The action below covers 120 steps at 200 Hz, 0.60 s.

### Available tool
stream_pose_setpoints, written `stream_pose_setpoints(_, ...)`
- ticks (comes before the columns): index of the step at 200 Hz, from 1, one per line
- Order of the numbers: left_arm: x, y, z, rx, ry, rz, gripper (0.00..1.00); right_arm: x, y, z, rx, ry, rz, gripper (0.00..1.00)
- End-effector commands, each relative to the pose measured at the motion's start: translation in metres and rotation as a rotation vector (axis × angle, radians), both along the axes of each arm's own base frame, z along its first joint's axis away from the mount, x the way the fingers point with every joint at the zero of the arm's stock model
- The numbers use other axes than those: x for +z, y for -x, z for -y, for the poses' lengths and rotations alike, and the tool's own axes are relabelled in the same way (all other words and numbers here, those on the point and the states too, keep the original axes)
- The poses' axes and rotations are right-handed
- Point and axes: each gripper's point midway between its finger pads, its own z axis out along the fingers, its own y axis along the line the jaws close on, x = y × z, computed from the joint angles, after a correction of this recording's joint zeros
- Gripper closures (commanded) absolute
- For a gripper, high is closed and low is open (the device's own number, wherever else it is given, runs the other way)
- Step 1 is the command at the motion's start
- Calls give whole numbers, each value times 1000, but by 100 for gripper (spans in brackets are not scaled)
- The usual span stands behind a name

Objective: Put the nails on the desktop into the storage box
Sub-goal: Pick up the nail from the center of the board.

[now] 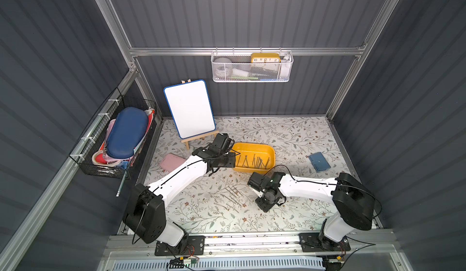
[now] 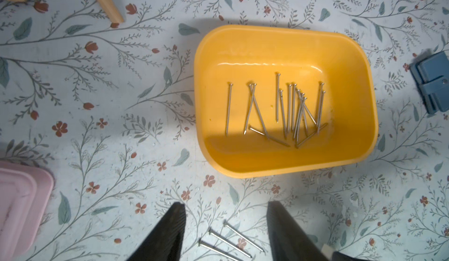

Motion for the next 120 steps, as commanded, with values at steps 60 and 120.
stream_pose_setpoints(60,0,6,-15,38,-25,13,41,-29,3,-1,-12,104,-57,87)
stream_pose_setpoints(120,-4,7,-23,53,-59,16,40,12,-20,-11,-26,37,13,100)
